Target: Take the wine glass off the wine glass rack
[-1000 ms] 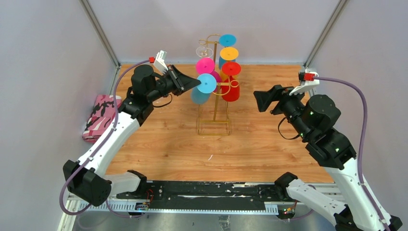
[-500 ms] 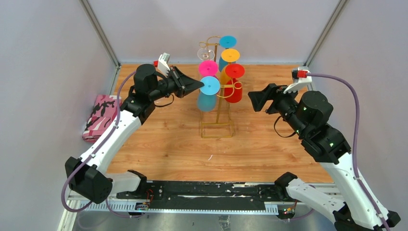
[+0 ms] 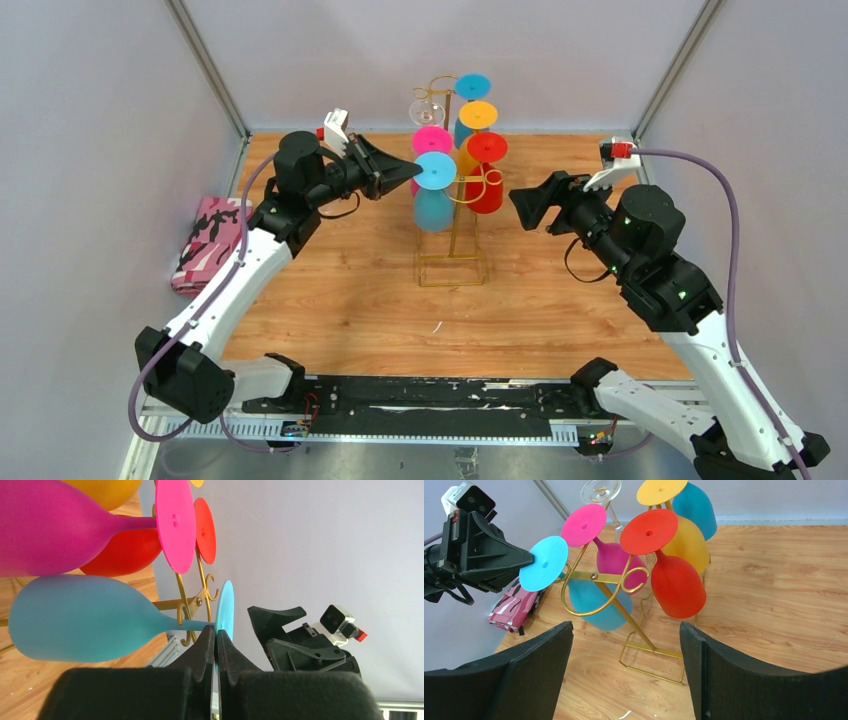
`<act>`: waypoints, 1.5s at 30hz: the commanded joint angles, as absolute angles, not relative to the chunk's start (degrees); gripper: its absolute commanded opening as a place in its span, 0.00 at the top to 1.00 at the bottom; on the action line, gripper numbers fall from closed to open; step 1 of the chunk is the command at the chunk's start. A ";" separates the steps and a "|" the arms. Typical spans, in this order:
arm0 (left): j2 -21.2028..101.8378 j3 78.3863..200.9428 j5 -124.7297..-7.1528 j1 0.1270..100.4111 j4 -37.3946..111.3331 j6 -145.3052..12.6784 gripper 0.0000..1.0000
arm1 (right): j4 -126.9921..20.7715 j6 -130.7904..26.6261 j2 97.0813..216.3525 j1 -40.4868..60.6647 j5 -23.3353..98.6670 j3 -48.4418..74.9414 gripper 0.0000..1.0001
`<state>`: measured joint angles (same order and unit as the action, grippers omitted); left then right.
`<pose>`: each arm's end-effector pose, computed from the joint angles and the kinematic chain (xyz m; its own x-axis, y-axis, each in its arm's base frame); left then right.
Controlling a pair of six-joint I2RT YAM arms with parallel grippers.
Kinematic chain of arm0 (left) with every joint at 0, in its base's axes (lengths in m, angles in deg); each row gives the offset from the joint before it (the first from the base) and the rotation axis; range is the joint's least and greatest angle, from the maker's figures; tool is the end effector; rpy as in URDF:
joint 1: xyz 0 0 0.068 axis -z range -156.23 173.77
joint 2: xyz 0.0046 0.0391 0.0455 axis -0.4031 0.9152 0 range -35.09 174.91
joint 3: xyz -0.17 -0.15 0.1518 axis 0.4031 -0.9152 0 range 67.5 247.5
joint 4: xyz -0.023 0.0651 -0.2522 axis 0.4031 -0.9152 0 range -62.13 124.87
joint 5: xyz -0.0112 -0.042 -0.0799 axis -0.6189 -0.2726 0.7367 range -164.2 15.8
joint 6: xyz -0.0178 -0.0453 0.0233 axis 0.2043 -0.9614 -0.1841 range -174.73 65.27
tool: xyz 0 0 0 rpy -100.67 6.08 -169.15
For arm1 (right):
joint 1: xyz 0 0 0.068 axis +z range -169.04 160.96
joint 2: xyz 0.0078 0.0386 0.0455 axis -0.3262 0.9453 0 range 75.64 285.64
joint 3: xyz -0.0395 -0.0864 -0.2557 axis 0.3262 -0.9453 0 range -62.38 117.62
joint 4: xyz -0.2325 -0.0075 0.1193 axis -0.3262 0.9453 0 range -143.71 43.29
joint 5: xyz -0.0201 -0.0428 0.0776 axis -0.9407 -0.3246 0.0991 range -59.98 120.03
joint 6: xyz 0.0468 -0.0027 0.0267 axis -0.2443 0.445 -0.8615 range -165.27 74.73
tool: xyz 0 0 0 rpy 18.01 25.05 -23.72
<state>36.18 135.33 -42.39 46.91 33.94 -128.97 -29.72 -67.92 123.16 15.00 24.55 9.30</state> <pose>0.2569 -0.1301 0.4008 -0.8055 -0.5451 -0.2323 0.1547 0.1849 -0.9705 0.1263 0.0813 0.4635 -0.1818 0.3399 -0.9227 -0.4422 0.8099 0.3855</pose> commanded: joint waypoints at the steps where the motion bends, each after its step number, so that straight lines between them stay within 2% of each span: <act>1: 34.81 135.84 -39.66 44.61 35.13 -129.88 1.00 | -30.99 -68.13 123.12 14.41 25.10 8.86 0.17; 17: 30.76 133.89 -36.76 38.09 30.96 -127.88 1.00 | -31.74 -68.92 124.01 14.41 26.03 7.86 0.17; 25: 30.06 133.19 -36.62 37.92 30.80 -126.53 1.00 | -31.74 -68.79 123.98 14.40 26.01 7.42 0.17; 35: 20.79 158.80 -43.98 38.01 6.67 -111.34 1.00 | -32.93 -66.41 122.88 14.23 29.06 6.93 0.17; 40: 16.31 155.13 -43.40 38.71 10.85 -110.57 1.00 | -35.66 -62.09 123.84 13.44 33.98 9.26 0.16; 43: 15.61 145.75 -36.54 41.32 32.19 -118.17 1.00 | -38.19 -60.43 126.11 11.81 43.09 12.70 0.14; 45: 18.30 146.16 -33.25 44.47 37.24 -115.96 1.00 | -41.03 -60.45 127.82 9.64 51.40 14.31 0.14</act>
